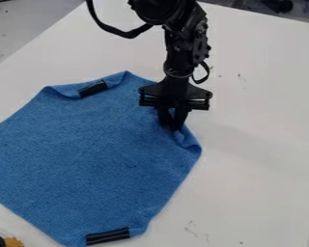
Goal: Fold the cloth from top right to bottom left
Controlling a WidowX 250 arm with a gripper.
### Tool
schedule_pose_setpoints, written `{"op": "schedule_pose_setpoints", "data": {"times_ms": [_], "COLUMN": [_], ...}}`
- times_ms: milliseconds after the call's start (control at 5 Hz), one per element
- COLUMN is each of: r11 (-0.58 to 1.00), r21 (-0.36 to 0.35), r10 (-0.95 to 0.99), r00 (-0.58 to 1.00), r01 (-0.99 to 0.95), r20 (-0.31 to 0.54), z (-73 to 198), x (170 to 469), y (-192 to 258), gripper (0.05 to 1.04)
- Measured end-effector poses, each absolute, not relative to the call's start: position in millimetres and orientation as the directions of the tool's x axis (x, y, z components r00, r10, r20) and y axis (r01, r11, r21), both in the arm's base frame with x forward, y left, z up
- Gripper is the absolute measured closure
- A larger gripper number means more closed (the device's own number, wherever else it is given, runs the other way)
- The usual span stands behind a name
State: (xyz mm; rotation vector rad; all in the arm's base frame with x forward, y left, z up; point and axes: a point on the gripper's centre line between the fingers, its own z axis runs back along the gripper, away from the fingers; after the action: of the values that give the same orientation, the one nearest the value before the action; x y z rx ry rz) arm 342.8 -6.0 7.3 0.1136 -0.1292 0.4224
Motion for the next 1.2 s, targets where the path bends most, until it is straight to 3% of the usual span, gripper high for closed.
{"op": "schedule_pose_setpoints", "data": {"times_ms": [200, 600, 800, 1200], "r11": [0.897, 0.838, 0.779, 0.681], "r21": [0.104, 0.084, 0.048, -0.068], "r10": [0.412, 0.492, 0.576, 0.717], "r00": [0.898, 0.812, 0.744, 0.645], "r01": [-0.430, -0.539, -0.625, -0.729], "r20": [0.156, 0.313, 0.338, 0.266], "z": [14, 94, 101, 46], "x": [340, 320, 298, 236], "y": [-2, 26, 64, 146], "gripper": [0.980, 1.013, 1.013, 1.013]}}
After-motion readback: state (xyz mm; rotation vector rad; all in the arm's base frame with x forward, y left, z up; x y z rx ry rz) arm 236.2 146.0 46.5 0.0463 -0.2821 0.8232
